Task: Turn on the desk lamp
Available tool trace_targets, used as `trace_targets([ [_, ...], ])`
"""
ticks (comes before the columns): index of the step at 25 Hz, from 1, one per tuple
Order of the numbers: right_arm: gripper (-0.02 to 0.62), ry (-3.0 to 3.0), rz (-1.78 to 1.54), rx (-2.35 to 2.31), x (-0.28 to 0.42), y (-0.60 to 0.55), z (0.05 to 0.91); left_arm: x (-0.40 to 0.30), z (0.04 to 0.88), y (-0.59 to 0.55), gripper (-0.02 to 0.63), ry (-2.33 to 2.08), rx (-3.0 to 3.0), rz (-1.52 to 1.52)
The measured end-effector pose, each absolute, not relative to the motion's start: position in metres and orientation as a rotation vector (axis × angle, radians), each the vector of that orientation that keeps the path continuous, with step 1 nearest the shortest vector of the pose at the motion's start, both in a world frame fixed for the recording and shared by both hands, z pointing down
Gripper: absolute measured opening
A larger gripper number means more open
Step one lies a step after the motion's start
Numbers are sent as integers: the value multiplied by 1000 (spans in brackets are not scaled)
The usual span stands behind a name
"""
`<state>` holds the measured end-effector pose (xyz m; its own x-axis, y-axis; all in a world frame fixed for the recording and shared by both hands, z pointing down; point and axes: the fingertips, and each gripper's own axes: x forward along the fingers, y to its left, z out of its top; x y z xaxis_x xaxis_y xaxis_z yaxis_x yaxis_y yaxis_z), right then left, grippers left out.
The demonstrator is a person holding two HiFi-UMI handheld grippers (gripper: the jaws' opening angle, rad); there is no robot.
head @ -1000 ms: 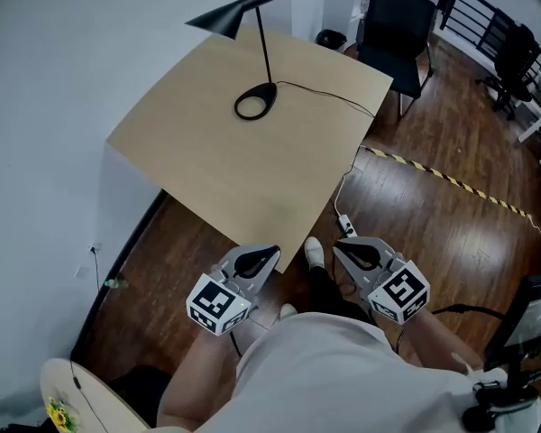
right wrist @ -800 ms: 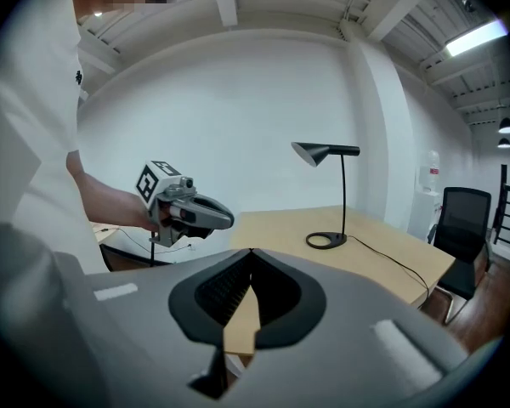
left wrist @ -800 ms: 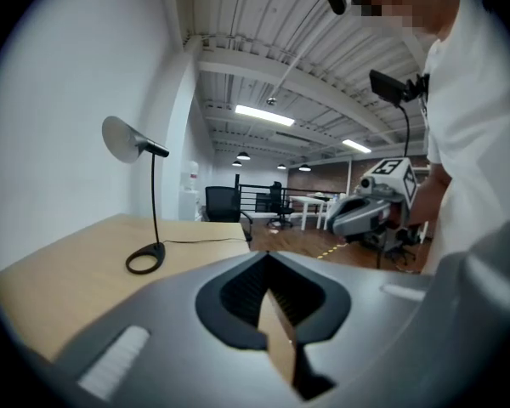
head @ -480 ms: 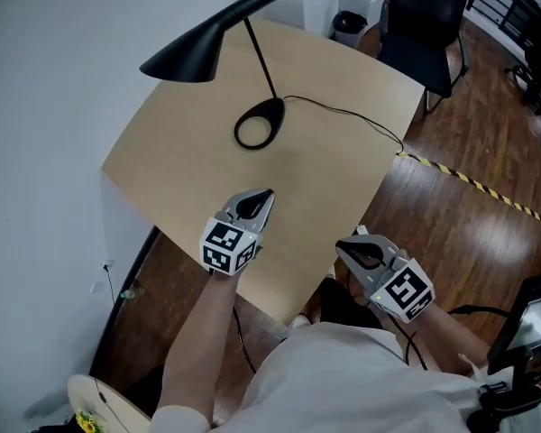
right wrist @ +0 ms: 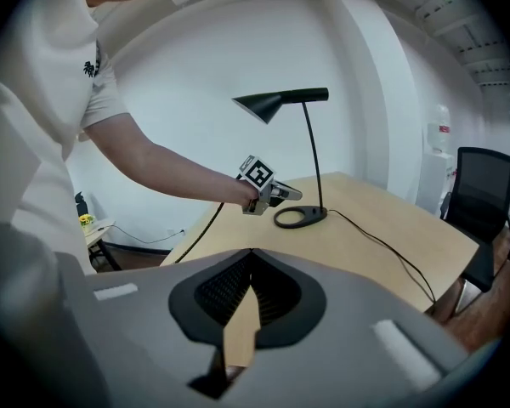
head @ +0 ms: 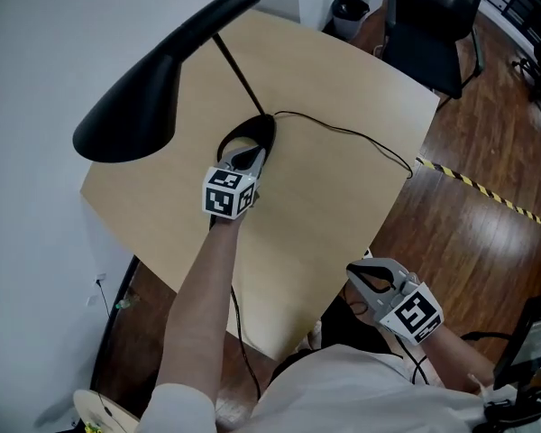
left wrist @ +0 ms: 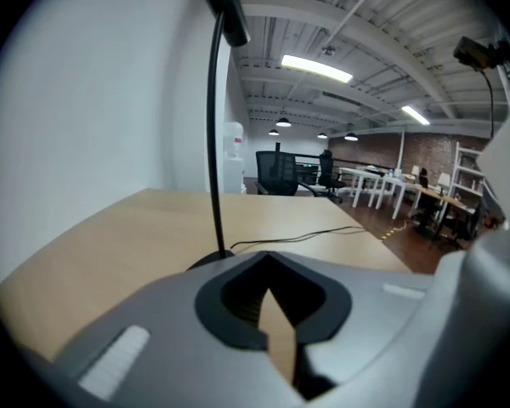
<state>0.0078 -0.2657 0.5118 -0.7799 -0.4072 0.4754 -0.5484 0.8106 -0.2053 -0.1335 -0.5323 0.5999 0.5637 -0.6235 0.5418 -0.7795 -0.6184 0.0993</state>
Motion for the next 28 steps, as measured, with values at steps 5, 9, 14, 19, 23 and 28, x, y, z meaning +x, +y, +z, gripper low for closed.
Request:
trace_targets([
  [5,3,-2521,548,732,10,-270,533,-154,625,-575,15,-1219,2403,692],
  [9,3,-2506,595,737,9,-270,539,-164,637,-594,15,-1243,2369,718],
  [14,3,-2501,620,736,10,-276,543,-167,653,-606,15,-1232,2345,788],
  [19,3,-2495,626,740,1,-278,543,-174,661,-605,15,-1201,2319,813],
  [23,3,-2486,644,717,-8,-280,546,-177,664,-605,15,-1189,2301,789],
  [28,3,-2490,648,697,-15,-281,544,-177,663,-597,15,-1203,2303,738],
])
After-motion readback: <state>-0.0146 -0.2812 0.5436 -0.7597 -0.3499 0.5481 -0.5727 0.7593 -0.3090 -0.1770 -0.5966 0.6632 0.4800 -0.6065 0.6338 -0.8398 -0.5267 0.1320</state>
